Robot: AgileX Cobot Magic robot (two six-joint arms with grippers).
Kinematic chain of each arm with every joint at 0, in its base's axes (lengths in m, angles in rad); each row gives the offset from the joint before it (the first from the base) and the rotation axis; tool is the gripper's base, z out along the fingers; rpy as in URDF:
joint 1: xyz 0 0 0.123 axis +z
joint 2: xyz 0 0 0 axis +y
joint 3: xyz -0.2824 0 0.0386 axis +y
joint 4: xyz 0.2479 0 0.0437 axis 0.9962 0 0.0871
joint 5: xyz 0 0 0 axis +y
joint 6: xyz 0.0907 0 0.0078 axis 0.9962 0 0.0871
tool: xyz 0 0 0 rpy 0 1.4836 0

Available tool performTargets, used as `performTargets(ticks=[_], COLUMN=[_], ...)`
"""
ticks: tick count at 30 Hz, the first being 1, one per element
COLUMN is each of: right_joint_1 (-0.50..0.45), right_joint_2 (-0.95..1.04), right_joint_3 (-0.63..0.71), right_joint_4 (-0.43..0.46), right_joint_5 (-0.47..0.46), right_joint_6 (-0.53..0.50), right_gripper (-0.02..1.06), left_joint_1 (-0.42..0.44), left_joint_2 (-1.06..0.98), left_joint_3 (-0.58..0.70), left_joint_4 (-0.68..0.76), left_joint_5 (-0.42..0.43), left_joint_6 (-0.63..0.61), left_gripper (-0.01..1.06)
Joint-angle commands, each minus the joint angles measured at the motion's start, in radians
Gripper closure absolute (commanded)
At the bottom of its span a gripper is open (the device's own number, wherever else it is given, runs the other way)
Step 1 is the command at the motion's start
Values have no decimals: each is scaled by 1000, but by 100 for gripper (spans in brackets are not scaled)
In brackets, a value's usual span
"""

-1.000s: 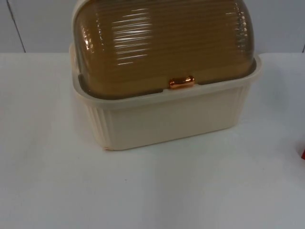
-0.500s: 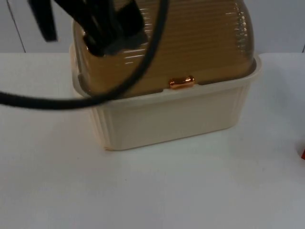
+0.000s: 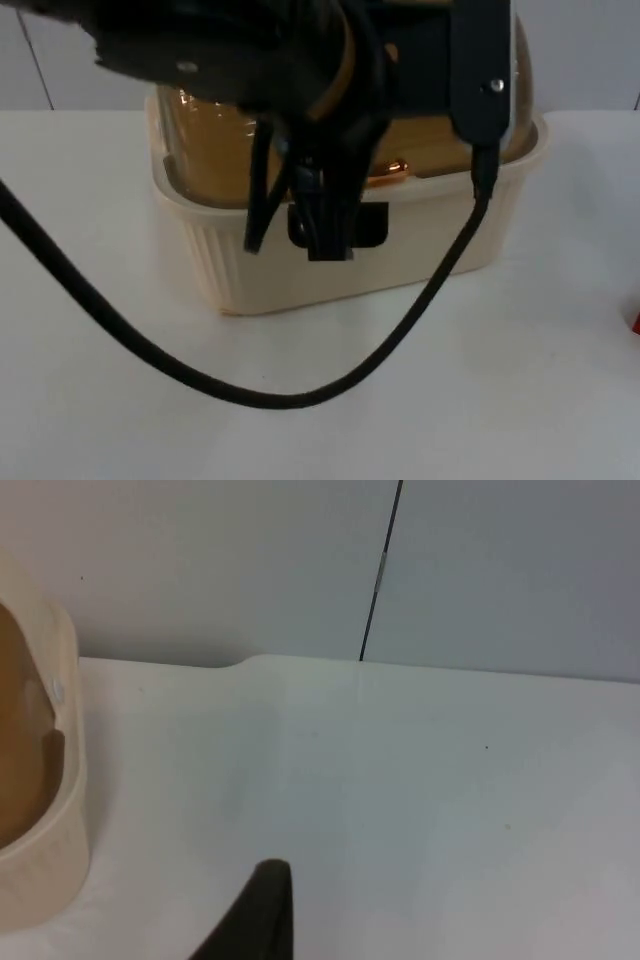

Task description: Open the box lid with the left hand, place the block into the box with the right hand, then close the box lid with the left hand.

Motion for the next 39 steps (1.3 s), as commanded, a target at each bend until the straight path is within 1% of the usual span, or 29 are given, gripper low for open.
performTargets(ticks=[1,2,5,6,8,10,11,13,16,17,18,21,22,24,26,27,29,38,39], right_joint_1=[-3,-3,-3,-3,-3,-3,-3,-3,-3,-3,-3,-3,-3,-3,-3,-3,-3,-3,-3], right_joint_2=[-4,-4,-4,-4,-4,-4,-4,-4,-4,-4,-4,-4,-4,-4,-4,-4,-4,-4,-4], right_joint_3=[-3,-3,-3,-3,-3,-3,-3,-3,-3,-3,-3,-3,-3,-3,-3,-3,-3,-3,-3], right_joint_4=[-16,-19,-19,-19,-19,-19,-19,-19,-21,-21,-21,-21,-21,-21,-23,-23,-25,-25,-25], right_joint_5=[-16,-16,-16,-16,-16,-16,-16,-16,-16,-16,-16,-16,-16,-16,-16,-16,-16,-16,-16], right_joint_6=[2,2,2,2,2,2,2,2,2,2,2,2,2,2,2,2,2,2,2], right_gripper=[0,0,0,0,0,0,0,0,0,0,0,0,0,0,0,0,0,0,0], left_joint_1=[-5,-5,-5,-5,-5,-5,-5,-5,-5,-5,-5,-5,-5,-5,-5,-5,-5,-5,-5], left_joint_2=[35,46,69,69,78,87,87,101,121,121,127,134,134,136,139,139,141,174,182], left_joint_3=[-4,-4,-4,-4,-4,-4,-4,-4,-4,-4,-4,-4,-4,-4,-4,-4,-4,-4,-4], left_joint_4=[157,204,324,324,358,394,394,417,415,415,407,401,401,383,359,359,356,368,371], left_joint_5=[2,2,7,7,8,8,8,8,11,11,9,9,9,-13,-30,-30,-47,-55,-68], left_joint_6=[-154,-225,-371,-371,-425,-482,-482,-529,-533,-533,-535,-535,-535,-546,-585,-585,-626,-635,-635], left_gripper=[0,0,0,0,1,5,5,16,39,39,52,72,72,84,95,95,104,105,105])
